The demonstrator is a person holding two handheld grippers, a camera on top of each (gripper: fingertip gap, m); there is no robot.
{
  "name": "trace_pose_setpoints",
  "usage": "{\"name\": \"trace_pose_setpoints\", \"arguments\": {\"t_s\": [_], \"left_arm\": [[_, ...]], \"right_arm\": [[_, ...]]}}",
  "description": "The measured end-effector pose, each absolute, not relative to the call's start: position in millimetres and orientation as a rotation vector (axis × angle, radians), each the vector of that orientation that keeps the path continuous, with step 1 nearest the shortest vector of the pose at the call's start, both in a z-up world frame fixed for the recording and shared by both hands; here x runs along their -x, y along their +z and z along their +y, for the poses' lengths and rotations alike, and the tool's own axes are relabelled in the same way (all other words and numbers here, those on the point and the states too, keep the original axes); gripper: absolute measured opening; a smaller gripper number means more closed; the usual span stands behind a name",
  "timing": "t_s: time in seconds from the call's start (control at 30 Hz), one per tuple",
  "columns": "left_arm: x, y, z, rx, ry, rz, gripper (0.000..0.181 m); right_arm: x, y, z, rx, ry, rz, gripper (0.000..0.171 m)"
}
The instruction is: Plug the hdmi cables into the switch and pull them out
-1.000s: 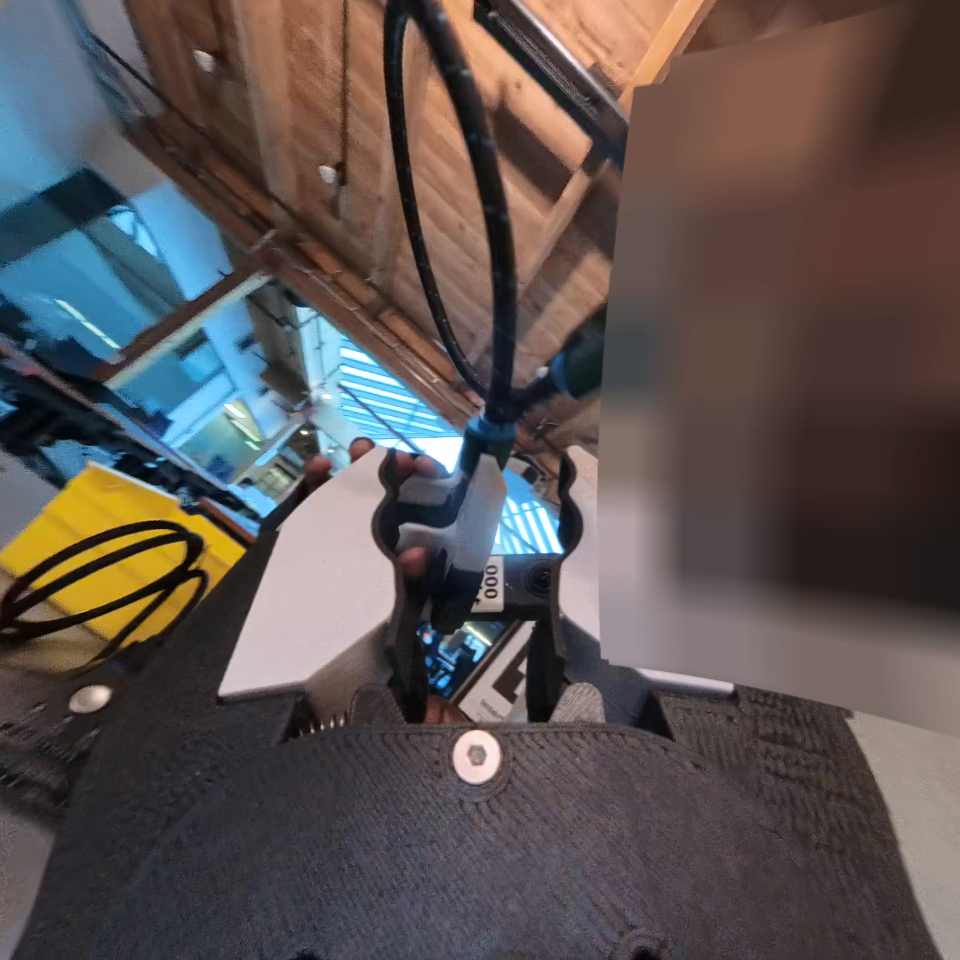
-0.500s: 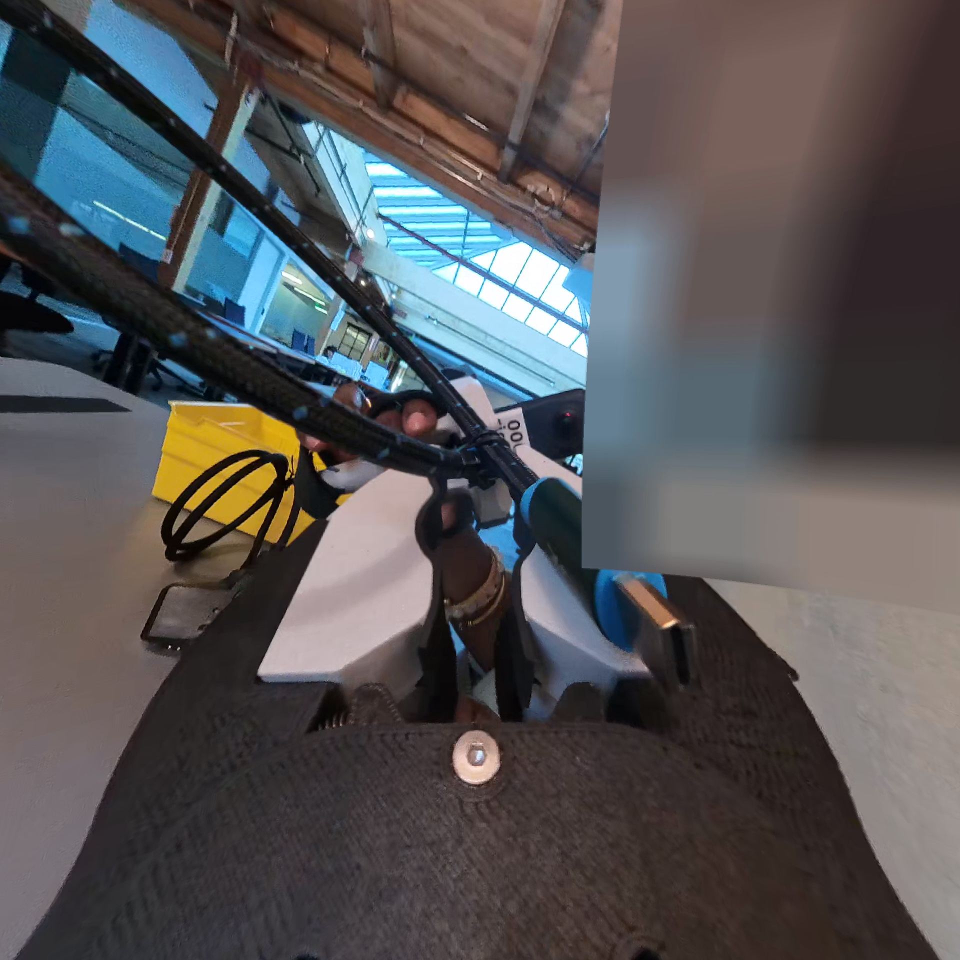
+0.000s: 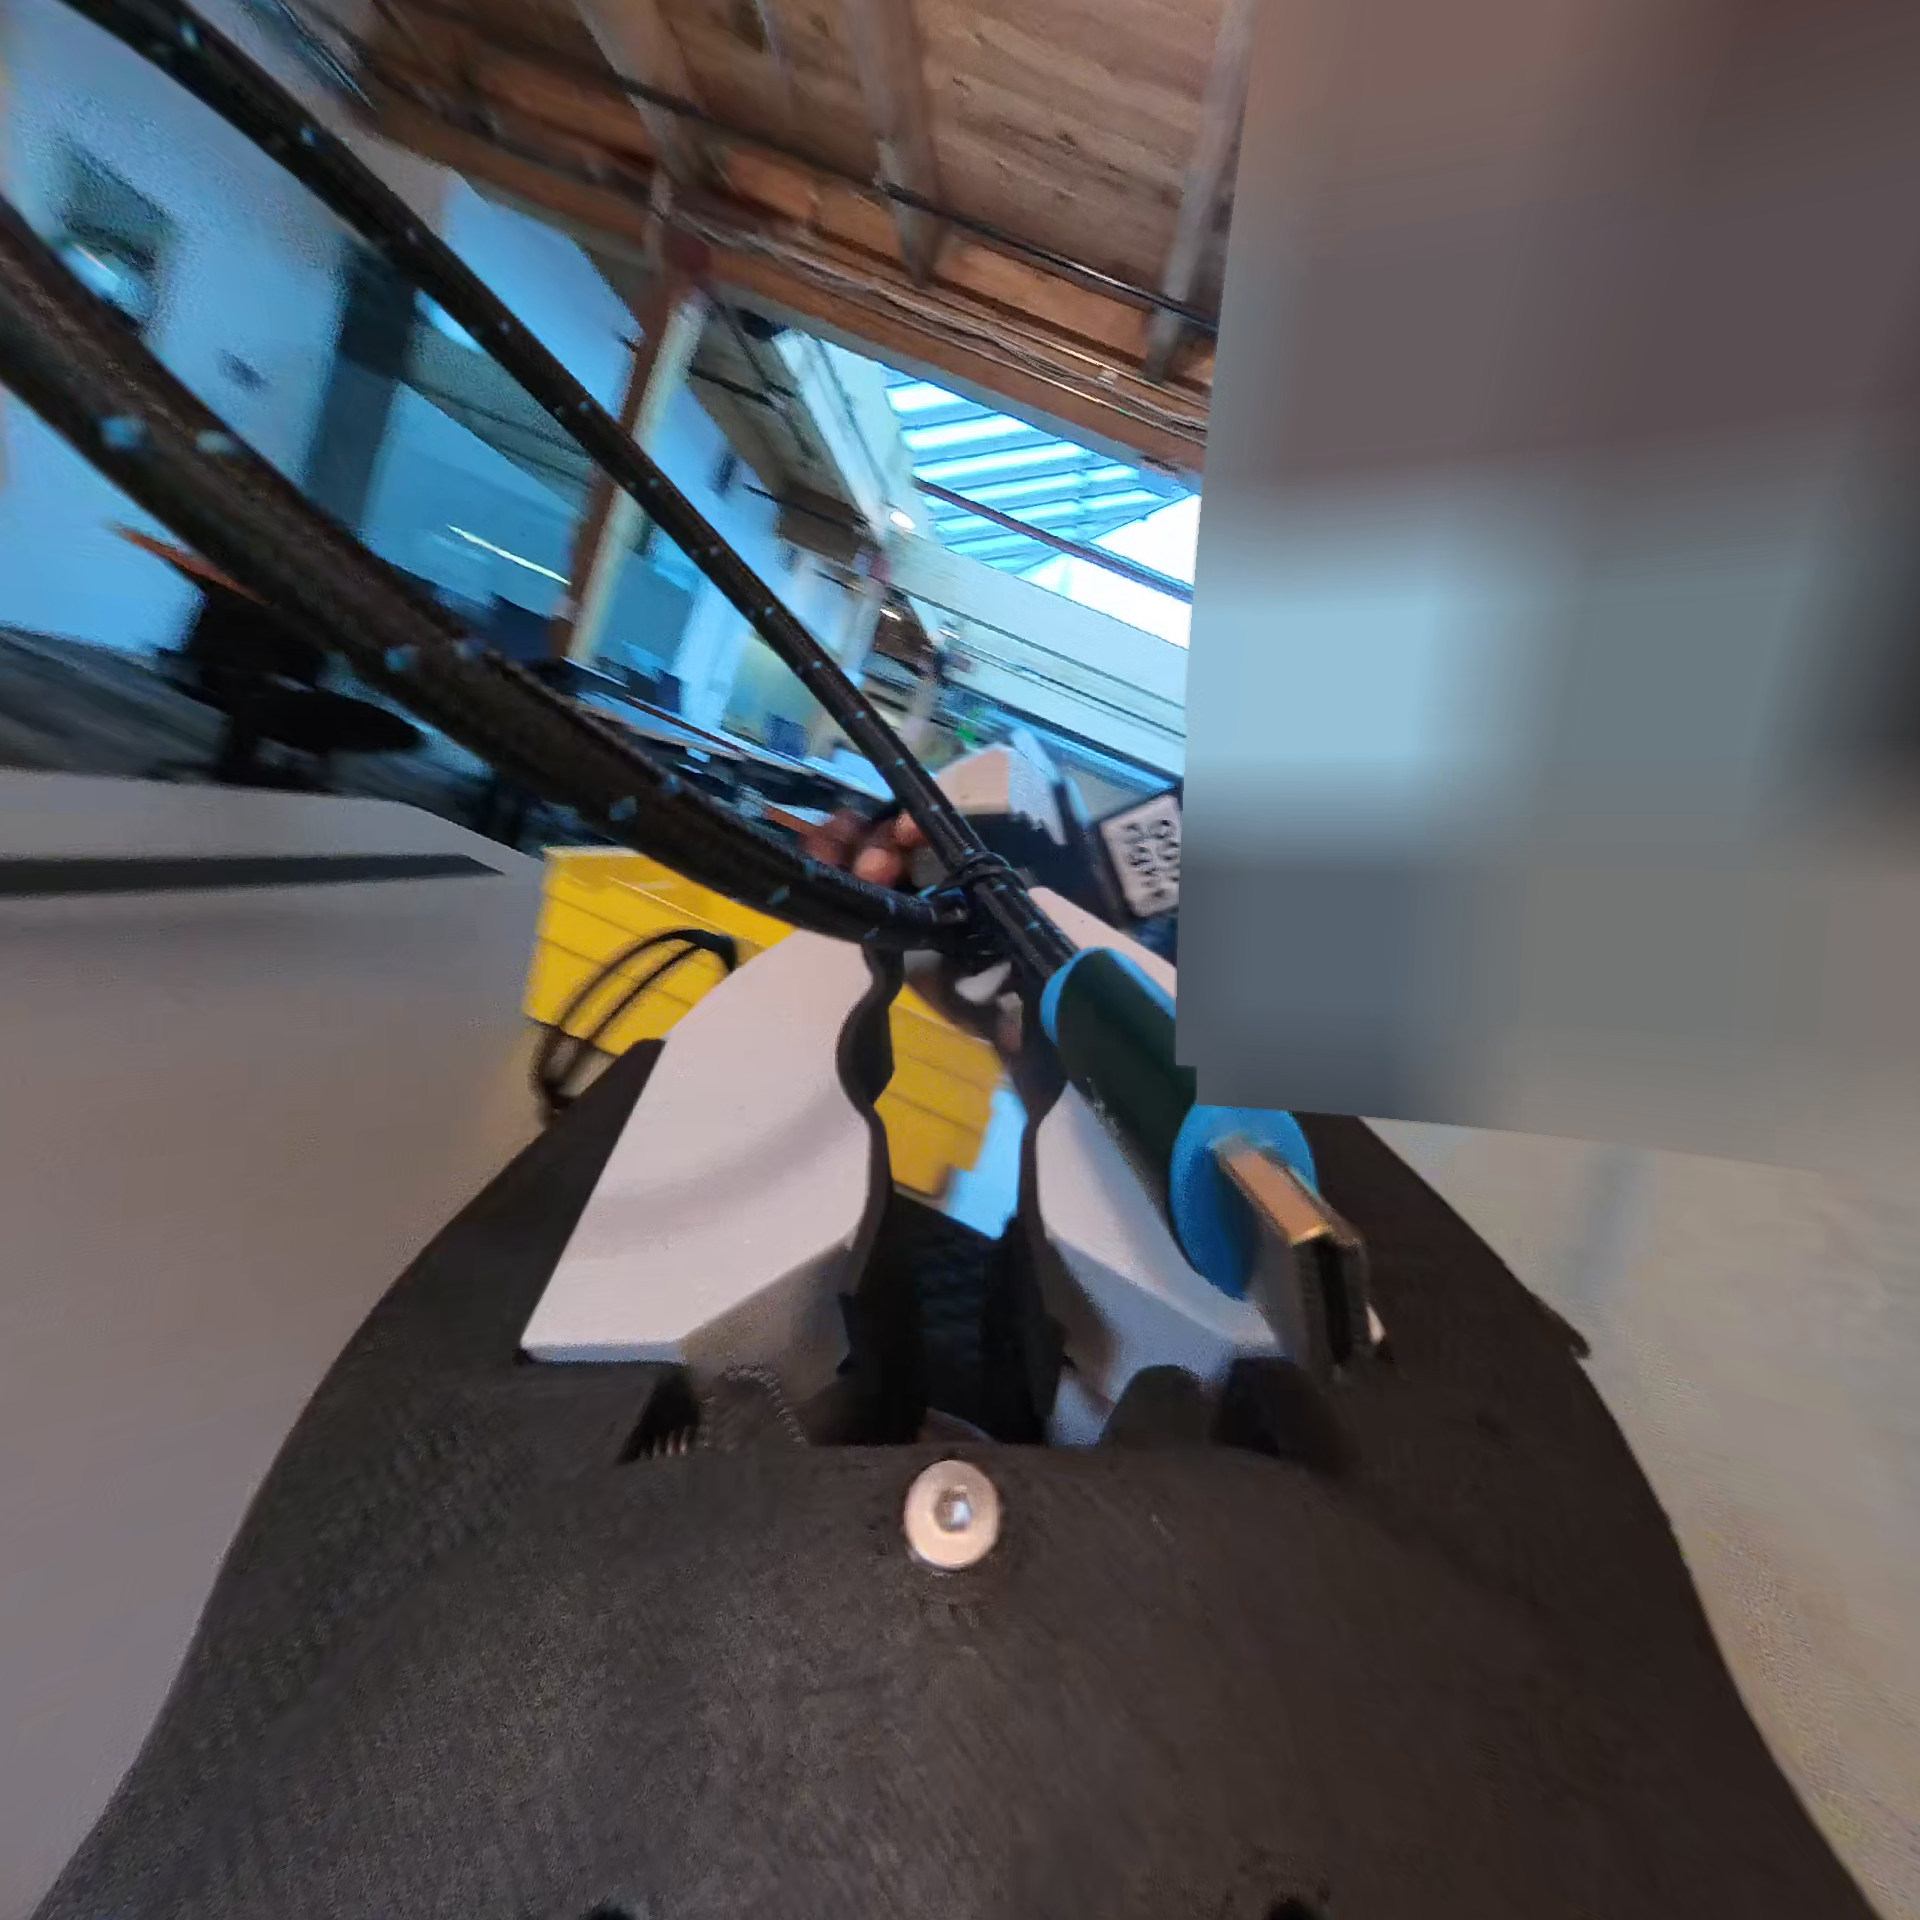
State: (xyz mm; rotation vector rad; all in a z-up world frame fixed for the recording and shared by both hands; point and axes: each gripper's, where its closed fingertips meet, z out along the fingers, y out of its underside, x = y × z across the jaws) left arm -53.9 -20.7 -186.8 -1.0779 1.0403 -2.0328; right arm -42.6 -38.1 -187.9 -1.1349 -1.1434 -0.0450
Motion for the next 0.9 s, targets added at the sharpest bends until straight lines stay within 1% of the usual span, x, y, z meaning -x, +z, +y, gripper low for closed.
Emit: {"name": "trace_pose_setpoints", "arguments": {"t_s": [0.03, 0.1, 0.17, 0.27, 0.33, 0.43, 0.5, 0.57, 0.67, 0.77, 0.8, 0.87, 0.9], "left_arm": [[55.1, -186.5, -12.1, 1.075, -1.958, 1.009, 0.02], [57.3, -190.0, 3.0, 1.075, -1.801, 0.976, 0.019], [57.3, -197.1, 13.8, 1.095, -1.675, 0.964, 0.02], [56.0, -203.4, 15.5, 1.079, -1.602, 0.983, 0.02], [54.8, -204.6, 12.8, 1.056, -1.601, 0.99, 0.02], [51.0, -210.5, 11.5, 1.068, -1.611, 1.002, 0.02], [50.6, -212.5, 11.6, 1.062, -1.601, 1.003, 0.02], [51.4, -212.7, 11.3, 1.049, -1.592, 1.005, 0.02], [51.2, -215.6, 12.5, 1.054, -1.575, 1.017, 0.02], [50.8, -218.9, 11.7, 1.049, -1.579, 1.039, 0.02], [50.7, -219.7, 11.0, 1.044, -1.584, 1.048, 0.02], [50.4, -221.2, 10.0, 1.036, -1.594, 1.061, 0.02], [50.3, -221.7, 10.2, 1.034, -1.598, 1.061, 0.02]], "right_arm": [[29.2, -187.7, -42.2, 1.177, -0.059, -1.103, 0.043], [1.3, -191.8, -53.3, 1.272, -0.087, -1.017, 0.05], [-23.4, -208.5, -64.5, 1.399, -0.155, -0.971, 0.053], [-54.6, -261.4, -79.8, 1.675, -0.332, -1.03, 0.056], [-73.3, -290.0, -85.0, 1.785, -0.548, -1.14, 0.055], [-92.4, -314.5, -81.2, 1.787, -0.922, -1.429, 0.054], [-104.6, -324.4, -75.0, 1.797, -1.134, -1.605, 0.059], [-108.8, -334.5, -67.6, 1.784, -1.208, -1.718, 0.065], [-117.0, -339.6, -54.0, 1.687, -1.345, -1.812, 0.066], [-117.3, -343.5, -40.0, 1.587, -1.414, -1.849, 0.059], [-116.8, -346.2, -36.4, 1.565, -1.419, -1.862, 0.053], [-119.5, -355.2, -33.1, 1.594, -1.386, -1.912, 0.033], [-121.0, -357.7, -30.6, 1.624, -1.37, -1.911, 0.029]]}}
